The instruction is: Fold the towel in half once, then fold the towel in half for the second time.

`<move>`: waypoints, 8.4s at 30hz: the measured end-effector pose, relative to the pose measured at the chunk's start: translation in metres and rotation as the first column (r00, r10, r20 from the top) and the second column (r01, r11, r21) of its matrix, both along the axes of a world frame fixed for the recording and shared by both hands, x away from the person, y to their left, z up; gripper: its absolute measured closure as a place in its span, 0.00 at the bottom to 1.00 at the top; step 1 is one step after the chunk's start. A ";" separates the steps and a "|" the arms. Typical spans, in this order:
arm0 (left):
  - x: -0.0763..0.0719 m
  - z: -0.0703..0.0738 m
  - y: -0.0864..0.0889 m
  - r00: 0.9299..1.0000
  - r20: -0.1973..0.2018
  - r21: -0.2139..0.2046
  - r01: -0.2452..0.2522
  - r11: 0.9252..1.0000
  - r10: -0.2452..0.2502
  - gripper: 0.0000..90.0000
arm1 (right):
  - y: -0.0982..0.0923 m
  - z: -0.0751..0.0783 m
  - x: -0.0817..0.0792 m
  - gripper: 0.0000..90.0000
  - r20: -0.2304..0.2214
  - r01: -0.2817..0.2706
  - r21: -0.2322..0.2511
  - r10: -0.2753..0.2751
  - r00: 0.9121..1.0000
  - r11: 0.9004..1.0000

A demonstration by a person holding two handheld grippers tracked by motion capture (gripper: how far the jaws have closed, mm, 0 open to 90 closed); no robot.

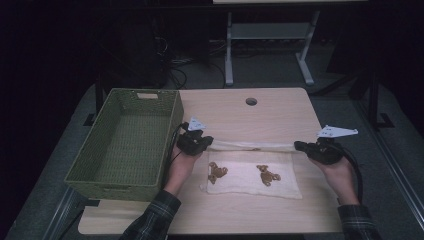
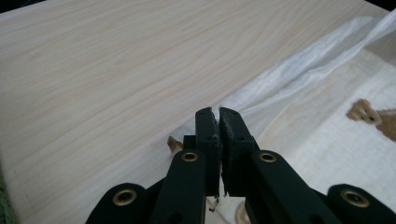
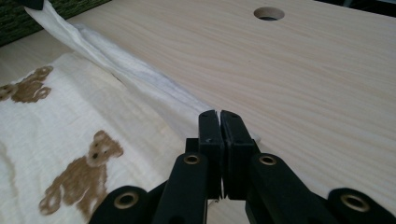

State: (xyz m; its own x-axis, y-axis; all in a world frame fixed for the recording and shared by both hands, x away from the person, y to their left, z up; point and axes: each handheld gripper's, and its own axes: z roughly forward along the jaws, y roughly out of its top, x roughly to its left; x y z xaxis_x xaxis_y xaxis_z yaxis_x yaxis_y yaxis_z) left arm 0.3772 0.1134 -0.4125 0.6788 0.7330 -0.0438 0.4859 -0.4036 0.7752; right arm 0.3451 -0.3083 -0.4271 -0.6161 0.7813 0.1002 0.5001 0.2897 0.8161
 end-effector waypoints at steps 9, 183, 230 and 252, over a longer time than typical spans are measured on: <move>-0.031 0.000 -0.003 0.999 0.019 0.054 0.044 0.998 -0.045 0.96 | -0.003 -0.001 -0.033 0.98 0.012 -0.025 0.003 0.025 1.000 1.000; -0.033 -0.001 -0.001 0.992 0.049 0.080 0.109 0.991 -0.113 0.96 | 0.001 -0.018 -0.029 0.97 0.003 -0.032 -0.038 0.032 0.999 0.999; -0.057 -0.005 -0.022 0.963 -0.045 0.125 0.270 0.955 -0.266 0.56 | 0.000 -0.012 -0.070 0.61 -0.035 -0.088 -0.023 0.087 0.996 0.996; -0.013 -0.041 -0.083 0.876 -0.128 0.134 0.479 0.867 -0.465 0.39 | 0.010 -0.041 -0.032 0.65 -0.135 -0.042 -0.062 0.033 0.990 0.997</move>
State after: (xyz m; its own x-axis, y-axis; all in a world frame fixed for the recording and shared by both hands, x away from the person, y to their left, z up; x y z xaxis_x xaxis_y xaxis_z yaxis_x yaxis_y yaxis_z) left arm 0.3644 0.0306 -0.4533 0.9441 0.3281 -0.0315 0.2699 -0.7146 0.6454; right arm 0.3135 -0.2988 -0.4684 -0.6293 0.7656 0.1333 0.5912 0.3603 0.7216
